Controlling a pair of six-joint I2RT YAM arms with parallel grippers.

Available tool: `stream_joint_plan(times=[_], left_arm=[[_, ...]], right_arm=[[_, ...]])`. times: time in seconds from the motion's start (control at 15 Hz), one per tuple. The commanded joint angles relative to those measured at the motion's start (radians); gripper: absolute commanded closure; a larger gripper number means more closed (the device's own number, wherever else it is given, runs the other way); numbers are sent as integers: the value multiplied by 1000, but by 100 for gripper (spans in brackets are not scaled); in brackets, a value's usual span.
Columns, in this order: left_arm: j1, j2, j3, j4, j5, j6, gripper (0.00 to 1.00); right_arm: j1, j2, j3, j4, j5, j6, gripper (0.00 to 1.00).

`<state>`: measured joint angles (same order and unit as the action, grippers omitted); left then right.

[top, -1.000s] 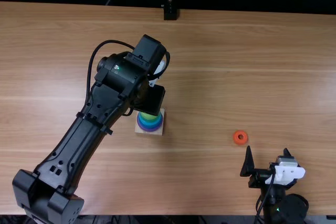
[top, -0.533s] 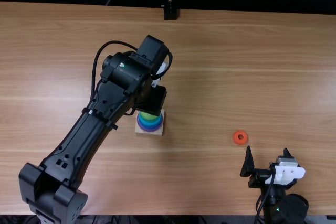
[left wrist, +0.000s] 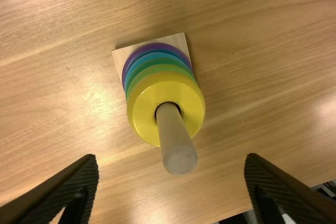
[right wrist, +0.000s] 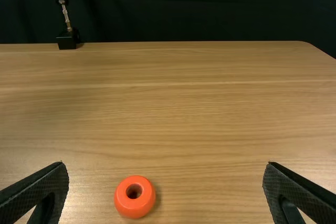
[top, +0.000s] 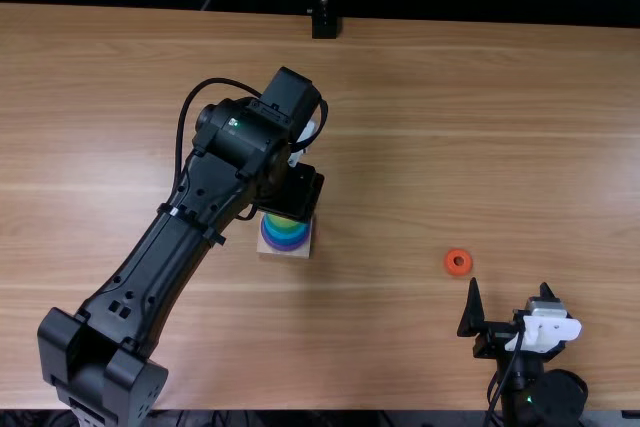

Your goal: Build the Hanoi tower: stack the rings onto the peg from bottom to top in this color order: purple, dark blue, light blue, dark green, light green, yellow, orange.

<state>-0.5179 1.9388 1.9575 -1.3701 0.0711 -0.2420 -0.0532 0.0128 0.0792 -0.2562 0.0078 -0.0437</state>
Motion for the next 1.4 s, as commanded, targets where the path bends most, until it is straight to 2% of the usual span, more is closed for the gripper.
stream_joint_plan(times=[0.0, 0.13, 0.27, 0.53, 0.6, 0.8, 0.93, 1.07, 1.2, 1.33], left_arm=[[-5, 12, 35, 6, 2, -12, 0], [4, 6, 37, 24, 2, -10, 0], [38, -17, 30, 109, 2, -10, 0], [151, -167, -101, 376, 1, -10, 0], [196, -224, -166, 440, -12, -10, 0], [335, -443, -486, 593, -29, -8, 0], [417, -597, -703, 728, -31, -3, 0], [450, -773, -902, 869, -60, 3, 0], [470, -956, -1103, 1002, -62, 5, 0], [472, -1132, -1289, 1138, -62, 32, 0]], right_arm=[[-8, -13, -68, -73, 7, 3, 0], [-8, -13, -68, -73, 7, 3, 0], [-8, -13, -67, -73, 7, 3, 0], [-8, -13, -68, -73, 7, 3, 0], [-8, -13, -67, -73, 7, 3, 0], [-8, -13, -68, -73, 7, 3, 0], [-8, -13, -68, -73, 7, 3, 0], [-8, -13, -68, -73, 7, 3, 0], [-8, -13, -68, -73, 7, 1, 0], [-8, -13, -68, -73, 7, 3, 0]])
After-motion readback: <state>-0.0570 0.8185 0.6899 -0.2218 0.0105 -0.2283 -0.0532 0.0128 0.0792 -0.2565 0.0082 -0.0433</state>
